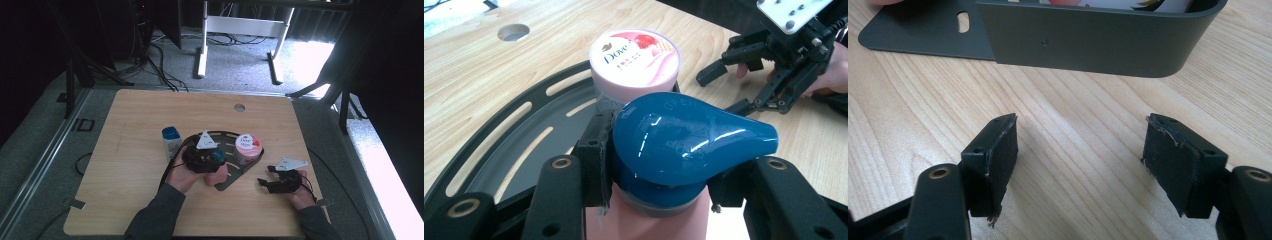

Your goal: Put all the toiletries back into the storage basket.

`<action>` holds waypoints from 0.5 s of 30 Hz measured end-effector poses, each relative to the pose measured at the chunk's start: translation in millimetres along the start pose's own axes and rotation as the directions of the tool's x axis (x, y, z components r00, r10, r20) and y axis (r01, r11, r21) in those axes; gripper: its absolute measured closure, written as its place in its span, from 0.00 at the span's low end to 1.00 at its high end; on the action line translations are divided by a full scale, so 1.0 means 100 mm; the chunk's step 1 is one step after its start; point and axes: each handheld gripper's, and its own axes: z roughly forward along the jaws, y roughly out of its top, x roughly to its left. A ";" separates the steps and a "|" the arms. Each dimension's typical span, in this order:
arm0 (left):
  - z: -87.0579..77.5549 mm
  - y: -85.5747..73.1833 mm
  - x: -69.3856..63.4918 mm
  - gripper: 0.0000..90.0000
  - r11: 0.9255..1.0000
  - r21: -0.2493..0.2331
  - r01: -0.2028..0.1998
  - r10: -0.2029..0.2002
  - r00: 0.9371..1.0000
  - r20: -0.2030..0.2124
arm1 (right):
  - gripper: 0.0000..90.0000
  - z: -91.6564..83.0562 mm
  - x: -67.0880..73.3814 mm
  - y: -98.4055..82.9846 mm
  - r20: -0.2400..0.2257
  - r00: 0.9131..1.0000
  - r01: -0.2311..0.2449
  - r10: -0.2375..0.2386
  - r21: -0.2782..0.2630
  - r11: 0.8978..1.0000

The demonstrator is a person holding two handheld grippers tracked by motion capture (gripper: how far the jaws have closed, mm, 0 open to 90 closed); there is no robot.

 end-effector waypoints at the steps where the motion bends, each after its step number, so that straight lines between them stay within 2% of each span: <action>1: 0.00 0.01 0.00 0.59 1.000 0.001 -0.002 0.002 1.000 -0.001 | 0.33 0.00 0.00 0.00 0.000 1.000 0.000 0.000 0.000 1.000; 7: 0.03 0.04 0.03 0.59 1.000 -0.002 0.004 -0.004 1.000 -0.002 | 0.33 0.00 0.00 0.00 0.000 1.000 0.001 -0.001 0.002 1.000; 15: 0.06 0.07 0.07 0.59 1.000 -0.002 0.007 -0.007 1.000 -0.022 | 0.33 0.00 0.00 0.00 0.001 1.000 0.001 -0.001 0.002 1.000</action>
